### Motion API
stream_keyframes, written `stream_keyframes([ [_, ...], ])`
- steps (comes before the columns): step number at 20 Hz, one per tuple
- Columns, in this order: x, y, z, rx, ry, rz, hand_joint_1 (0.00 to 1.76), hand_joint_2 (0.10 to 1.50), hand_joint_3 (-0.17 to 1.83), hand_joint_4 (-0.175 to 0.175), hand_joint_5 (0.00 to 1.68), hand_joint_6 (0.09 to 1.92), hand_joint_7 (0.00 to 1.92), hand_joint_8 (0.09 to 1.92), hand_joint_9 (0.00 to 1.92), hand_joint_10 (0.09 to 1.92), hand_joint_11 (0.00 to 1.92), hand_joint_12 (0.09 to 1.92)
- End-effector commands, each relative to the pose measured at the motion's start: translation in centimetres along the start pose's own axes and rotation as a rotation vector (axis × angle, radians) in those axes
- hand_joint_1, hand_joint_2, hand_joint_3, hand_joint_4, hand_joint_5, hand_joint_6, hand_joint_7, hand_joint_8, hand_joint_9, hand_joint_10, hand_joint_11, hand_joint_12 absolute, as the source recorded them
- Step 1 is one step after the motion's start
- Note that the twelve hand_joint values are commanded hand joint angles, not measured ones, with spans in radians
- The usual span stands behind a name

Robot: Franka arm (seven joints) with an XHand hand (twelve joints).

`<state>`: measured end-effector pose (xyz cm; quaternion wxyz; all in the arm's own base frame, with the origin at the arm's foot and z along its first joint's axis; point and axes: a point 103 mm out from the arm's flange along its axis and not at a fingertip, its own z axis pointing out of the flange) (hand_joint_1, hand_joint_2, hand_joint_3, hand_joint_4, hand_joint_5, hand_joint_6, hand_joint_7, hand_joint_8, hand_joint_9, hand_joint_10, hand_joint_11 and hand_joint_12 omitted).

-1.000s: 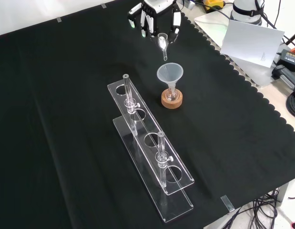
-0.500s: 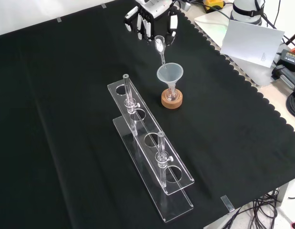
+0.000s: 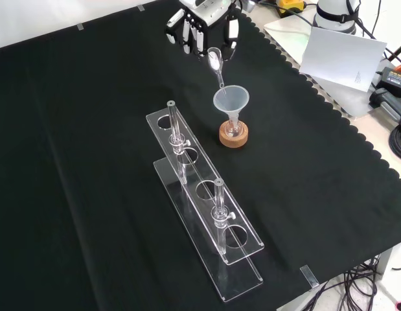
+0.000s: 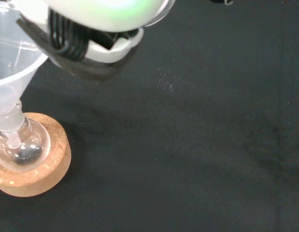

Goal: Pour all the NaCl from the weighing funnel into the round-bottom flask.

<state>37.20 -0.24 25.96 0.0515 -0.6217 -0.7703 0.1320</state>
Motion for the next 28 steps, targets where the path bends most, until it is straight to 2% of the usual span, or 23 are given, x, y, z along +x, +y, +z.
stream_keyframes([
  [1,0.1,0.3,-0.4,0.028,-0.039,-0.048,1.15,0.64,0.56,0.175,1.55,0.09,1.64,0.09,1.04,0.17,0.0,1.42],
  [4,0.7,0.4,-0.7,0.042,-0.051,-0.083,1.15,0.64,0.56,0.175,1.55,0.09,1.64,0.09,1.04,0.17,0.0,1.42],
  [9,0.8,0.7,-1.0,0.048,-0.073,-0.09,1.15,0.64,0.56,0.175,1.55,0.09,1.64,0.09,1.04,0.17,0.0,1.41],
  [16,1.3,1.3,-1.7,0.063,-0.136,-0.133,1.15,0.63,0.57,0.175,1.55,0.09,1.64,0.09,1.04,0.17,0.0,1.41],
  [28,1.8,1.5,-2.0,0.07,-0.2,-0.176,1.15,0.63,0.58,0.175,1.56,0.09,1.64,0.09,1.04,0.17,0.0,1.41],
])
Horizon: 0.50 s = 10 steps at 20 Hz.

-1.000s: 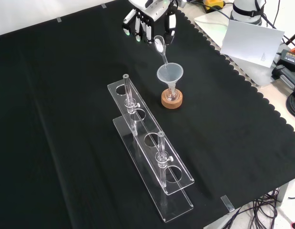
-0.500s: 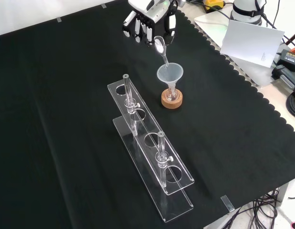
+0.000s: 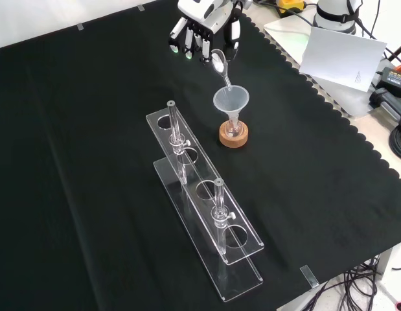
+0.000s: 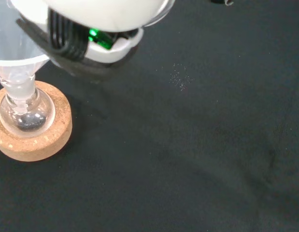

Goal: Pour all the NaCl from the weighing funnel into the round-bottom flask.

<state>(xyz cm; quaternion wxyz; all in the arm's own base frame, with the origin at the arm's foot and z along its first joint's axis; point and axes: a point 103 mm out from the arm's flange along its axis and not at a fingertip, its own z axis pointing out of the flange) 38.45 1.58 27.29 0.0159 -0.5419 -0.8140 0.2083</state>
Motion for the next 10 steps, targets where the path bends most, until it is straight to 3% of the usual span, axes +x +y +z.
stream_keyframes([
  [1,0.4,0.5,-0.4,0.005,-0.033,-0.019,1.15,0.63,0.58,0.175,1.56,0.09,1.64,0.09,1.04,0.17,0.0,1.41],
  [10,0.78,1.24,-1.23,0.038,-0.1,-0.062,1.15,0.63,0.58,0.175,1.56,0.09,1.64,0.09,1.04,0.16,0.0,1.41],
])
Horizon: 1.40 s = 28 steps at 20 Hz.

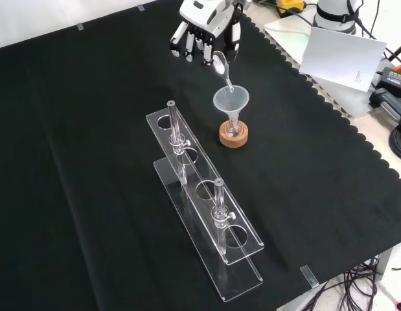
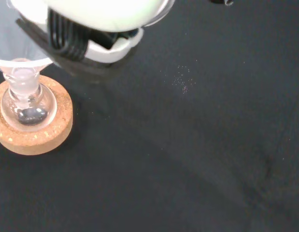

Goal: Pour all the NaCl from the weighing funnel into the round-bottom flask.

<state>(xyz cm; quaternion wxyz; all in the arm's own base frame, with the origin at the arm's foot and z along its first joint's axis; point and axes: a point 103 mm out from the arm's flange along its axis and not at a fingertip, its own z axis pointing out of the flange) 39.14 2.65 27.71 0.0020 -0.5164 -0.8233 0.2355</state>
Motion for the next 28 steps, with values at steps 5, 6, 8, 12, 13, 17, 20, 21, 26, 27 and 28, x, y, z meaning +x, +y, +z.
stream_keyframes([
  [5,0.3,0.9,-0.9,0.012,-0.065,-0.03,1.15,0.63,0.58,0.175,1.55,0.09,1.64,0.09,1.03,0.16,0.0,1.4],
  [6,0.3,1.0,-1.0,0.011,-0.07,-0.031,1.15,0.63,0.57,0.175,1.55,0.09,1.64,0.09,1.03,0.16,0.0,1.4],
  [8,0.4,1.1,-1.2,0.009,-0.09,-0.037,1.15,0.63,0.57,0.175,1.55,0.09,1.64,0.09,1.03,0.16,0.0,1.4],
  [12,0.6,1.4,-1.5,0.01,-0.117,-0.057,1.15,0.63,0.57,0.175,1.55,0.09,1.64,0.09,1.03,0.16,0.0,1.4],
  [13,0.6,1.5,-1.5,0.011,-0.125,-0.06,1.15,0.63,0.57,0.175,1.55,0.09,1.64,0.09,1.03,0.16,0.0,1.4],
  [17,0.4,1.4,-1.4,0.024,-0.155,-0.068,1.15,0.63,0.57,0.175,1.55,0.09,1.64,0.09,1.03,0.16,0.0,1.4],
  [20,0.2,1.6,-1.6,0.023,-0.166,-0.068,1.15,0.64,0.57,0.175,1.55,0.09,1.64,0.09,1.03,0.16,0.0,1.4],
  [21,0.1,1.7,-1.7,0.02,-0.18,-0.074,1.15,0.64,0.57,0.175,1.55,0.09,1.64,0.09,1.03,0.16,0.0,1.4],
  [26,0.0,2.1,-2.3,0.019,-0.2,-0.091,1.15,0.64,0.56,0.175,1.55,0.09,1.65,0.09,1.03,0.16,0.0,1.39],
  [27,0.0,2.2,-2.3,0.019,-0.202,-0.093,1.15,0.64,0.56,0.175,1.55,0.09,1.65,0.09,1.03,0.16,0.0,1.39],
  [28,-0.1,2.2,-2.4,0.02,-0.205,-0.095,1.15,0.64,0.56,0.175,1.55,0.09,1.65,0.09,1.03,0.16,0.0,1.39],
])
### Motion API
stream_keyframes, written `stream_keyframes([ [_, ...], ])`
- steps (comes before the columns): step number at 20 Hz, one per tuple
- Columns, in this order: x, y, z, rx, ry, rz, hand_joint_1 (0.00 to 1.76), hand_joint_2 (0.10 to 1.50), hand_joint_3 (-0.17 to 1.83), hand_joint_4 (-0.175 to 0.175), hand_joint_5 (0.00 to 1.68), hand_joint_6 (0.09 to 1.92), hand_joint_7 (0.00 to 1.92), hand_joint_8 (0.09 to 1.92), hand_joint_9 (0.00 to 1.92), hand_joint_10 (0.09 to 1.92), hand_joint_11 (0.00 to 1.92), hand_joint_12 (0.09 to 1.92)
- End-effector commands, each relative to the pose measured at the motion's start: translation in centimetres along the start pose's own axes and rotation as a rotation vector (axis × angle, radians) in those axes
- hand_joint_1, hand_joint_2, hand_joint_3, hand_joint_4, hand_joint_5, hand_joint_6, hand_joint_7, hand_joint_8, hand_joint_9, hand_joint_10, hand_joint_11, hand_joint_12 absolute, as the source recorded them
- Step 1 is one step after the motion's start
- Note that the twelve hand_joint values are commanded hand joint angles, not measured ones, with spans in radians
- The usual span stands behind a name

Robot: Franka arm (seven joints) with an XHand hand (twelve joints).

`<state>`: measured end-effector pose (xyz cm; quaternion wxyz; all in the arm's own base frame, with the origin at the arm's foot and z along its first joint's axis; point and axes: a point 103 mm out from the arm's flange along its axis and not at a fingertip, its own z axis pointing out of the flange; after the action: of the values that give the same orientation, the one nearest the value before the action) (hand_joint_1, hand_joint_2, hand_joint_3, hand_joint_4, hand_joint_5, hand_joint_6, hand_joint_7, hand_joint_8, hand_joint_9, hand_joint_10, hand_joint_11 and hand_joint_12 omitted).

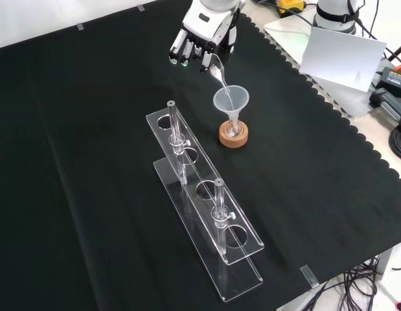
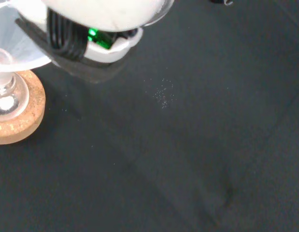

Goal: Pour all the NaCl from the weighing funnel into the round-bottom flask.

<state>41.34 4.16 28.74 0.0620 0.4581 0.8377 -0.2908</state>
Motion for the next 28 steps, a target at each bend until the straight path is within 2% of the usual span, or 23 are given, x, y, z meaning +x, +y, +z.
stream_keyframes([
  [1,-0.2,0.3,-0.4,0.002,-0.018,-0.018,1.15,0.64,0.56,0.175,1.55,0.09,1.65,0.09,1.03,0.16,0.0,1.39],
  [6,0.0,0.4,-0.3,0.003,-0.063,-0.057,1.15,0.64,0.56,0.175,1.55,0.09,1.65,0.09,1.03,0.16,0.0,1.39],
  [18,-0.7,0.0,-0.8,0.015,-0.12,-0.068,1.15,0.63,0.57,0.175,1.56,0.09,1.66,0.09,1.03,0.16,0.0,1.39],
  [20,-0.3,-0.2,-1.2,-0.002,-0.156,-0.102,1.15,0.62,0.59,0.175,1.56,0.09,1.66,0.09,1.03,0.16,0.0,1.39],
  [24,0.2,0.3,-2.4,-0.031,-0.153,-0.115,1.15,0.61,0.6,0.175,1.56,0.09,1.66,0.09,1.03,0.16,0.0,1.39],
  [28,0.0,0.8,-2.8,-0.028,-0.18,-0.125,1.15,0.61,0.61,0.175,1.56,0.09,1.66,0.09,1.03,0.16,0.0,1.39],
])
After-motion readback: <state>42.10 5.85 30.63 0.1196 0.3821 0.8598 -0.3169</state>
